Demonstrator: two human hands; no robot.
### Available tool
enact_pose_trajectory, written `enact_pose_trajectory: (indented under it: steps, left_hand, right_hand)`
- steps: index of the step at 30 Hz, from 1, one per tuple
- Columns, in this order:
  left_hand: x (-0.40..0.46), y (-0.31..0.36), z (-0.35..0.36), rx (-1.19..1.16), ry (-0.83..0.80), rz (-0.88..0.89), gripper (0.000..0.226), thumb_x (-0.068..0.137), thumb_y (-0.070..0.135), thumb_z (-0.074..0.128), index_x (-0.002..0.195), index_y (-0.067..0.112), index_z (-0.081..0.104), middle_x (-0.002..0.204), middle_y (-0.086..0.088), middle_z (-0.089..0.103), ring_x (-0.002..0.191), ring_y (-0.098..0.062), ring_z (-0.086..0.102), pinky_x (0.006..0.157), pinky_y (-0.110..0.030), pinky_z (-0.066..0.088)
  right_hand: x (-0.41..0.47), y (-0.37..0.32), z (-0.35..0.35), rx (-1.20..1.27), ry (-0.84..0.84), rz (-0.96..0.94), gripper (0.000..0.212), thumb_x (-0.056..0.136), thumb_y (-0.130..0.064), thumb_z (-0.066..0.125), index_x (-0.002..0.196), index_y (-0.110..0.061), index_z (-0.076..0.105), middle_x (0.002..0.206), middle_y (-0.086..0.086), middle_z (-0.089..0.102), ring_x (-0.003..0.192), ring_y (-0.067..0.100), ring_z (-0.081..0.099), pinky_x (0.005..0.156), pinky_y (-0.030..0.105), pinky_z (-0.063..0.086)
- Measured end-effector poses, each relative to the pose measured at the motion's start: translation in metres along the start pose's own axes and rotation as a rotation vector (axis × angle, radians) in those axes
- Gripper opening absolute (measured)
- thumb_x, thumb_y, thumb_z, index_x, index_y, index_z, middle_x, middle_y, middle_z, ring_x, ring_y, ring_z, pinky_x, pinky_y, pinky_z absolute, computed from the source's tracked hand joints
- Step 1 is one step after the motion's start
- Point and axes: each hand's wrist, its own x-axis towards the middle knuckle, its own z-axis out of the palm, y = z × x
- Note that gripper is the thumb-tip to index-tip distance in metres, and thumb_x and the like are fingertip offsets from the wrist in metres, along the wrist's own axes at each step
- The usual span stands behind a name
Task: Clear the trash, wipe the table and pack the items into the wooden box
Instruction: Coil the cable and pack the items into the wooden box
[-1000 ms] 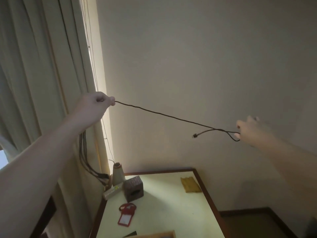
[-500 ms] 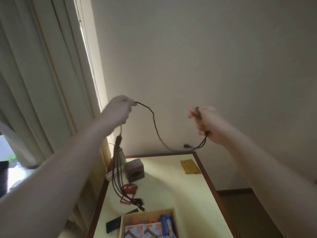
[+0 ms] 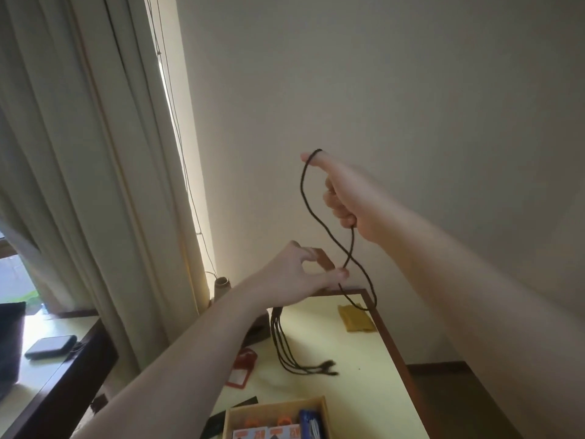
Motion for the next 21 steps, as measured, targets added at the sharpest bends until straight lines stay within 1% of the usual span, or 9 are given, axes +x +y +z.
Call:
enact_pose_trajectory:
  steps: [3, 6, 7, 10, 13, 15, 18, 19, 21]
  left_hand:
    - [-0.001, -0.004, -0.013, -0.155, 0.093, 0.065, 0.056, 0.077, 0.091, 0.052, 0.112, 0.050, 0.068, 0.140, 0.010, 0.058, 0.130, -0.014, 0.049, 0.111, -0.046, 0.041]
    - [-0.002, 0.005, -0.024, -0.284, 0.132, 0.160, 0.063, 0.080, 0.091, 0.047, 0.125, 0.050, 0.064, 0.121, -0.005, 0.065, 0.107, -0.019, 0.056, 0.095, -0.036, 0.048]
    - [-0.001, 0.011, -0.025, -0.298, 0.142, 0.161, 0.060, 0.082, 0.088, 0.050, 0.122, 0.047, 0.067, 0.117, -0.007, 0.067, 0.106, -0.022, 0.060, 0.095, -0.034, 0.048]
    - [0.002, 0.017, -0.027, -0.294, 0.184, 0.089, 0.045, 0.092, 0.068, 0.058, 0.092, 0.028, 0.079, 0.104, 0.021, 0.075, 0.099, 0.017, 0.060, 0.091, -0.027, 0.041]
    - [-0.001, -0.005, -0.037, -0.212, 0.211, -0.014, 0.048, 0.100, 0.058, 0.056, 0.077, 0.020, 0.074, 0.107, 0.010, 0.076, 0.097, 0.009, 0.062, 0.082, -0.022, 0.039]
    - [-0.006, -0.027, -0.042, -0.055, 0.161, -0.073, 0.045, 0.099, 0.060, 0.057, 0.083, 0.022, 0.075, 0.110, 0.009, 0.072, 0.111, -0.008, 0.062, 0.083, -0.025, 0.039]
    - [-0.012, -0.053, -0.043, 0.109, 0.114, -0.131, 0.024, 0.096, 0.056, 0.065, 0.108, 0.036, 0.071, 0.129, 0.014, 0.064, 0.123, -0.013, 0.057, 0.091, -0.031, 0.041]
    - [-0.014, -0.058, -0.043, 0.091, 0.136, -0.160, 0.025, 0.097, 0.052, 0.065, 0.118, 0.038, 0.066, 0.135, 0.007, 0.063, 0.119, -0.014, 0.060, 0.088, -0.031, 0.043]
    - [-0.014, -0.062, -0.048, 0.041, 0.193, -0.189, 0.027, 0.104, 0.044, 0.056, 0.131, 0.038, 0.056, 0.120, -0.010, 0.067, 0.084, -0.018, 0.064, 0.072, -0.031, 0.048]
  right_hand:
    - [0.001, -0.001, -0.012, -0.271, -0.020, -0.017, 0.071, 0.064, -0.094, 0.062, 0.074, -0.025, 0.049, 0.063, -0.005, 0.044, 0.046, 0.013, 0.027, 0.046, 0.029, 0.023]
    - [0.004, 0.011, -0.015, -0.478, -0.173, -0.001, 0.094, 0.060, -0.104, 0.051, 0.101, -0.021, 0.064, 0.080, -0.001, 0.050, 0.064, 0.016, 0.035, 0.054, 0.029, 0.030]
    - [0.004, 0.016, -0.013, -0.515, -0.246, -0.011, 0.088, 0.065, -0.102, 0.051, 0.100, -0.023, 0.068, 0.082, -0.003, 0.050, 0.068, 0.016, 0.037, 0.057, 0.029, 0.031]
    - [0.012, 0.034, -0.020, -0.523, -0.336, -0.060, 0.049, 0.084, -0.081, 0.058, 0.088, -0.033, 0.068, 0.085, -0.008, 0.050, 0.077, 0.018, 0.041, 0.065, 0.031, 0.034]
    - [0.032, 0.068, -0.059, -0.425, -0.275, 0.064, 0.047, 0.074, -0.069, 0.074, 0.096, -0.029, 0.061, 0.088, -0.005, 0.050, 0.074, 0.012, 0.042, 0.063, 0.029, 0.032]
    - [0.041, 0.090, -0.088, -0.334, -0.251, 0.177, 0.039, 0.070, -0.059, 0.075, 0.080, -0.027, 0.054, 0.076, -0.005, 0.041, 0.065, 0.012, 0.032, 0.061, 0.032, 0.026]
    - [0.050, 0.115, -0.113, -0.388, -0.011, 0.230, 0.026, 0.090, -0.045, 0.063, 0.079, -0.024, 0.050, 0.077, -0.001, 0.040, 0.068, 0.016, 0.031, 0.064, 0.037, 0.025]
    - [0.054, 0.125, -0.119, -0.444, 0.071, 0.226, 0.022, 0.093, -0.037, 0.061, 0.080, -0.021, 0.053, 0.078, 0.002, 0.046, 0.070, 0.018, 0.036, 0.064, 0.036, 0.028]
    - [0.065, 0.146, -0.125, -0.710, 0.099, 0.254, 0.015, 0.089, -0.025, 0.063, 0.085, -0.010, 0.065, 0.090, 0.011, 0.064, 0.077, 0.024, 0.055, 0.069, 0.035, 0.043]
